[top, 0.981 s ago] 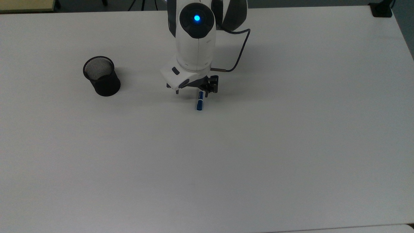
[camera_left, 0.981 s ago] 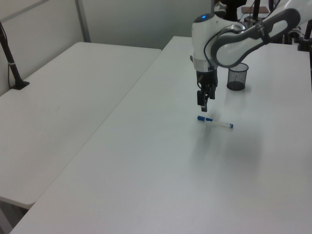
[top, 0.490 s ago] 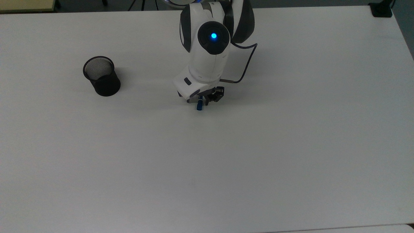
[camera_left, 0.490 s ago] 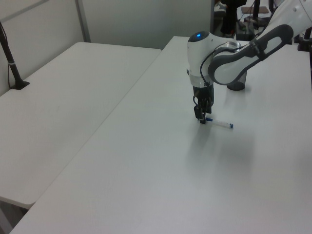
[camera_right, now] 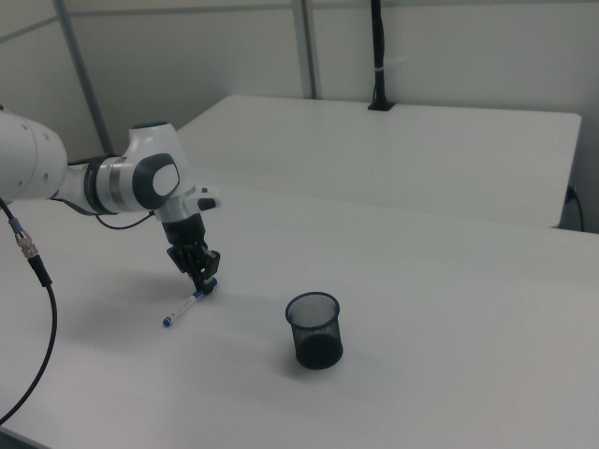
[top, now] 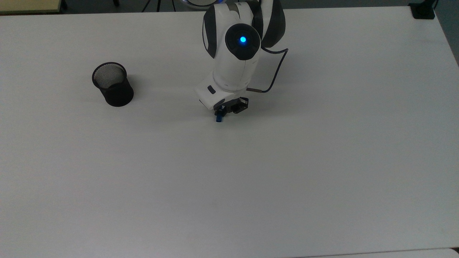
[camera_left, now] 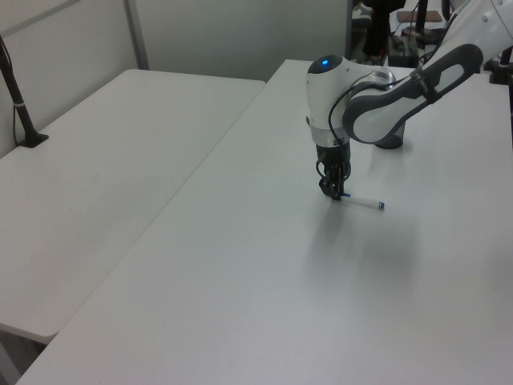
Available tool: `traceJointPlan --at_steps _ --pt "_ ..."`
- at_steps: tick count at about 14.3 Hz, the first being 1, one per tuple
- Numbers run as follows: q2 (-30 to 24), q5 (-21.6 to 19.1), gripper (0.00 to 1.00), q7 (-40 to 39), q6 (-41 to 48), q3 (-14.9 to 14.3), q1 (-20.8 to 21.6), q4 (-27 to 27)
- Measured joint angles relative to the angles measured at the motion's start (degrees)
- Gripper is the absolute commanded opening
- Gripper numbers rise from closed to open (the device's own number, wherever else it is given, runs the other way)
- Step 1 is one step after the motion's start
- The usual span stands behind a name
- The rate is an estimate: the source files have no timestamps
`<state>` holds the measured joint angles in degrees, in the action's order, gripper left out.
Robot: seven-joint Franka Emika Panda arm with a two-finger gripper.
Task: Insert the marker
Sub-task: 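Close the gripper on the marker and lift it, then carry the marker over the black mesh pen cup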
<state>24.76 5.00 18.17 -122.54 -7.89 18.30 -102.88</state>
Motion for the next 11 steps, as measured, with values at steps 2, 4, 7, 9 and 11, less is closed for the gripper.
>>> traceJointPlan --at_steps 2,4,7,9,11 --pt "0.0 0.0 0.00 0.0 0.0 -0.1 -0.1 0.1" --pt "0.0 0.0 0.00 0.1 0.0 -0.1 -0.1 0.1" --pt "-0.2 0.0 0.00 0.1 0.0 -0.5 -0.3 0.8" --pt "-1.1 0.0 0.00 0.1 0.0 -0.8 -1.5 2.3" --pt "-4.4 0.0 0.00 -0.1 0.0 -1.1 -4.0 3.8"
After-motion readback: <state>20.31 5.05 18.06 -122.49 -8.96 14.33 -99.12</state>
